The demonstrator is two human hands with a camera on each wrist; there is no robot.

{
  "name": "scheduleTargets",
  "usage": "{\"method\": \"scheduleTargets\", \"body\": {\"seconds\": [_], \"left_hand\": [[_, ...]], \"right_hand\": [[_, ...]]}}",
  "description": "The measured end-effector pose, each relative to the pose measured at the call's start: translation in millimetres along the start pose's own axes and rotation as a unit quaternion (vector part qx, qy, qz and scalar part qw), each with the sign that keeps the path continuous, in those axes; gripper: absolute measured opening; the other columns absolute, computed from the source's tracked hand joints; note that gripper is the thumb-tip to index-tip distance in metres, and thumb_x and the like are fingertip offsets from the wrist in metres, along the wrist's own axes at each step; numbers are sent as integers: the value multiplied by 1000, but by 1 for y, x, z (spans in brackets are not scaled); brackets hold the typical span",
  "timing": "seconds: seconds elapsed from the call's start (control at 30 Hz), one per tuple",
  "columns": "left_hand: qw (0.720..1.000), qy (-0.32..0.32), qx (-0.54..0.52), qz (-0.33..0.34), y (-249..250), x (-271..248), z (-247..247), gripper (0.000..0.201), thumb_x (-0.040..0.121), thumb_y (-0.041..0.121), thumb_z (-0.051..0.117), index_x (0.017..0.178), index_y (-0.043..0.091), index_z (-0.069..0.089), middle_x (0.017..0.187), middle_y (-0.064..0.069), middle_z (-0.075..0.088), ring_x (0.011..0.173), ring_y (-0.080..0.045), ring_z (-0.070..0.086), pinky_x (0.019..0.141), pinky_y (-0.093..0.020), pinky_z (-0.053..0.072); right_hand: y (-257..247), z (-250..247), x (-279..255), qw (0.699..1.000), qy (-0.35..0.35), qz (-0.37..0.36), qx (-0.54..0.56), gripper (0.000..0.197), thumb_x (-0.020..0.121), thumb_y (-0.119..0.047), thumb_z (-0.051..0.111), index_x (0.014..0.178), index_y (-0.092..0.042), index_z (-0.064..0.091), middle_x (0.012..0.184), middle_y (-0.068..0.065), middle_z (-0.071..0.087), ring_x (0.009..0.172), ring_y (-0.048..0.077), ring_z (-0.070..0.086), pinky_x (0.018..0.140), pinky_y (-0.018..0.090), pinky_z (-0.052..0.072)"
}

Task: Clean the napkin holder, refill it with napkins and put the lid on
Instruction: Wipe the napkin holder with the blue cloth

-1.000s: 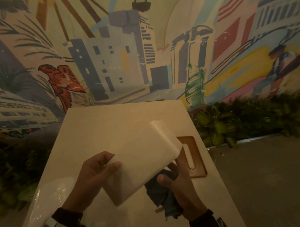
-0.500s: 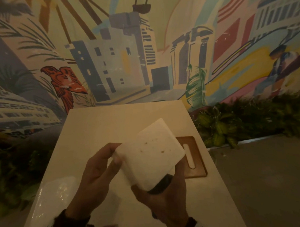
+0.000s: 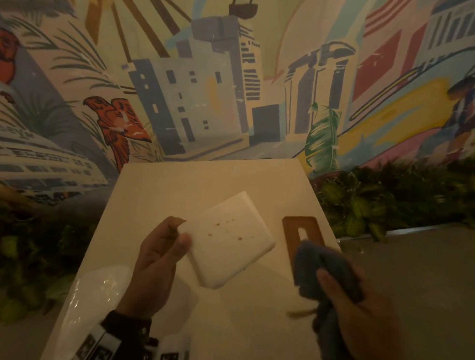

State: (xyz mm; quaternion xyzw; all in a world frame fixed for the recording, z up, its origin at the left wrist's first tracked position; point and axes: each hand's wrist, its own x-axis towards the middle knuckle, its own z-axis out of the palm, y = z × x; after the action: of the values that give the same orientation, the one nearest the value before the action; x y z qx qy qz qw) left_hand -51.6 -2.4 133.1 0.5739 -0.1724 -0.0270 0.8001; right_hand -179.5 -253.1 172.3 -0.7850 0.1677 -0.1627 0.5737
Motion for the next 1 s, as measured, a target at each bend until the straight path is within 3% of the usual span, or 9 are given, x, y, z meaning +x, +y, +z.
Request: {"method": "scheduleTargets", "body": {"seconds": [0.07, 0.13, 0.27, 0.33, 0.4, 0.53, 0.7, 0.87, 1.0], "left_hand": [[1000, -13, 6, 1, -2, 1, 0, 50, 79, 45, 72, 90, -1, 54, 92, -35, 47, 91, -37, 48, 84, -52, 35], [999, -42, 9, 6, -3, 3, 3, 46, 84, 39, 67, 89, -4, 51, 89, -38, 45, 85, -36, 49, 78, -50, 37], [998, -62, -21, 1, -10, 3, 9, 36, 86, 35, 66, 101, 3, 62, 99, -24, 62, 93, -35, 58, 81, -46, 46], [998, -64, -17, -16, -15, 1, 12, 23, 90, 23, 60, 111, 19, 69, 112, -7, 70, 111, -29, 62, 91, -40, 51], [998, -51, 25, -32, -13, 1, 11, 18, 90, 25, 61, 100, 34, 72, 101, 6, 73, 103, -16, 66, 88, -32, 52], [998, -55, -39, -10, -1, 0, 0, 34, 82, 37, 69, 91, 6, 60, 86, -23, 55, 78, -32, 54, 69, -38, 50], [998, -50, -22, -17, -5, 2, 0, 41, 84, 37, 67, 89, -1, 54, 82, -32, 44, 77, -35, 43, 70, -42, 38], [997, -71, -35, -8, -2, 5, 6, 22, 76, 35, 73, 91, 19, 69, 90, -15, 67, 83, -29, 62, 74, -33, 53], [996, -57, -63, -26, -1, 4, -3, 40, 79, 38, 73, 92, 4, 57, 87, -37, 46, 81, -42, 46, 72, -45, 43]], "right_hand": [[-16, 5, 5, 988, 69, -128, -53, 29, 88, -36, 60, 117, -35, 60, 99, -6, 72, 87, -3, 65, 75, 1, 45], [-29, 24, 11, 955, 91, -259, -111, 44, 89, -32, 54, 131, -18, 54, 129, 7, 59, 117, 9, 55, 95, 6, 38], [-40, 80, 12, 886, -33, -405, -221, 46, 98, -27, 41, 141, -11, 37, 150, 17, 35, 139, 24, 34, 111, 35, 37], [-31, 102, 7, 845, -82, -426, -313, 52, 96, -28, 38, 146, -14, 28, 153, 12, 31, 142, 24, 27, 113, 41, 31], [-15, 108, 1, 826, -117, -428, -347, 57, 96, -27, 41, 149, -17, 19, 155, 7, 25, 146, 22, 18, 117, 41, 22], [17, 82, 8, 849, -138, -409, -304, 60, 96, -27, 46, 150, -26, 20, 158, -1, 21, 147, 19, 18, 116, 41, 24], [10, 79, 25, 905, -64, -348, -235, 47, 104, -34, 27, 147, -17, 35, 156, 3, 28, 146, 25, 22, 112, 47, 34], [-2, 108, -6, 849, -99, -432, -289, 52, 98, -29, 40, 147, -20, 25, 154, 2, 28, 145, 26, 20, 118, 43, 21], [25, 84, -8, 842, -106, -450, -278, 47, 100, -26, 41, 146, -21, 30, 158, -2, 25, 145, 22, 23, 116, 41, 25]]}}
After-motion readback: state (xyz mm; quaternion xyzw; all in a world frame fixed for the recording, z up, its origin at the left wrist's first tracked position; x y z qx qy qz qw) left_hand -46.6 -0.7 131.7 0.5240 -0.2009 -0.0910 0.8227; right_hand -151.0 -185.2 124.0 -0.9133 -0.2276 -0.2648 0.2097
